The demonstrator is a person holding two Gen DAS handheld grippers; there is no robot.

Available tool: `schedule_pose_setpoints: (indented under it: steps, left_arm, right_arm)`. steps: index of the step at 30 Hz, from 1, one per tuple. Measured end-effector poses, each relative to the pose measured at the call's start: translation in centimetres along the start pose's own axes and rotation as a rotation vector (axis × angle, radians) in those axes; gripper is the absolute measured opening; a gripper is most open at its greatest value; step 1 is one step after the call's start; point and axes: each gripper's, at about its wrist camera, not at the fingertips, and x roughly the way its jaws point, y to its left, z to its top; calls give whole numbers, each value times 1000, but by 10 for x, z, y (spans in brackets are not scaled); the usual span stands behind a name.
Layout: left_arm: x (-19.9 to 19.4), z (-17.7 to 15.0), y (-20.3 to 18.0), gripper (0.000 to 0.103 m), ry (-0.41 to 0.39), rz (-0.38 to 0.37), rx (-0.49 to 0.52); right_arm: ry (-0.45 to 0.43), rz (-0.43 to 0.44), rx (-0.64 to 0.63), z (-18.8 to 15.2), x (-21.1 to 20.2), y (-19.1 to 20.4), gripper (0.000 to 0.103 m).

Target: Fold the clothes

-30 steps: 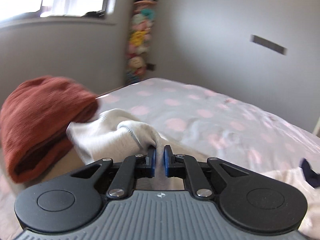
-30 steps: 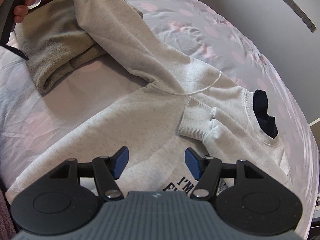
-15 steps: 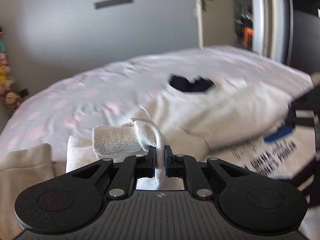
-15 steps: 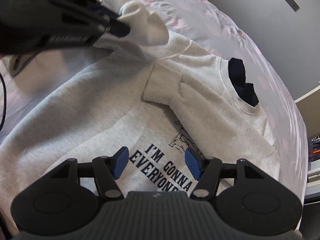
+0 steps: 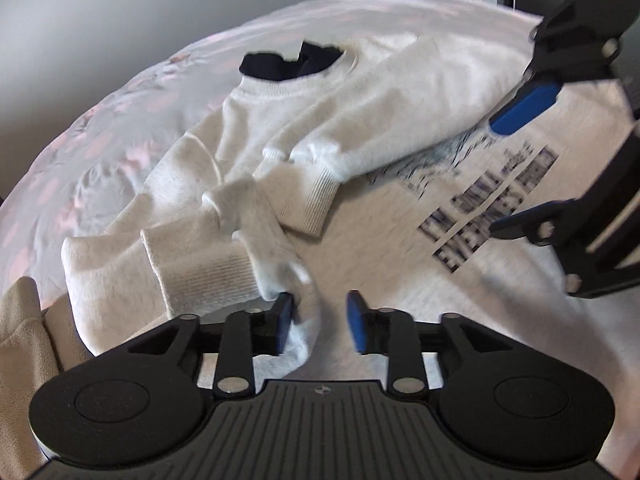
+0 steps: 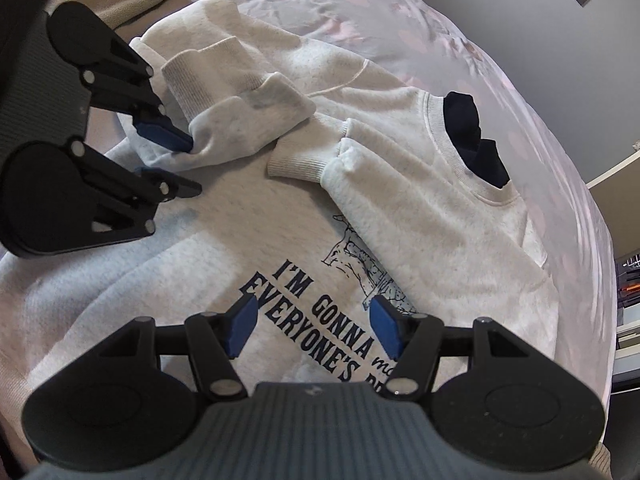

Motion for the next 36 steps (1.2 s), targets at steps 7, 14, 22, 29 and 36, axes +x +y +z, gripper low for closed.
schedule_pose_setpoints:
  steps: [7,14,22,29,36]
  left_arm:
    - [-20,-9,10,45,6,-25,-25]
    - [-46,-25,40,45,-58,-78,-91]
    - [-56,-46,87,45,-80,-57,-225]
    - [-40,-58,115,45,-26,13,-353]
    - [-32,-66,129,45,-7,35,-415]
  right_arm:
    - [-87,-13,46,7,-22,-6,64]
    - [-198,78,49,27,-42,13,51]
    - [-237,187,12,50,-30,50,49]
    - [-271,191,-3,83,-7,68,49]
    - [-279,157,-18,115,23,72,46]
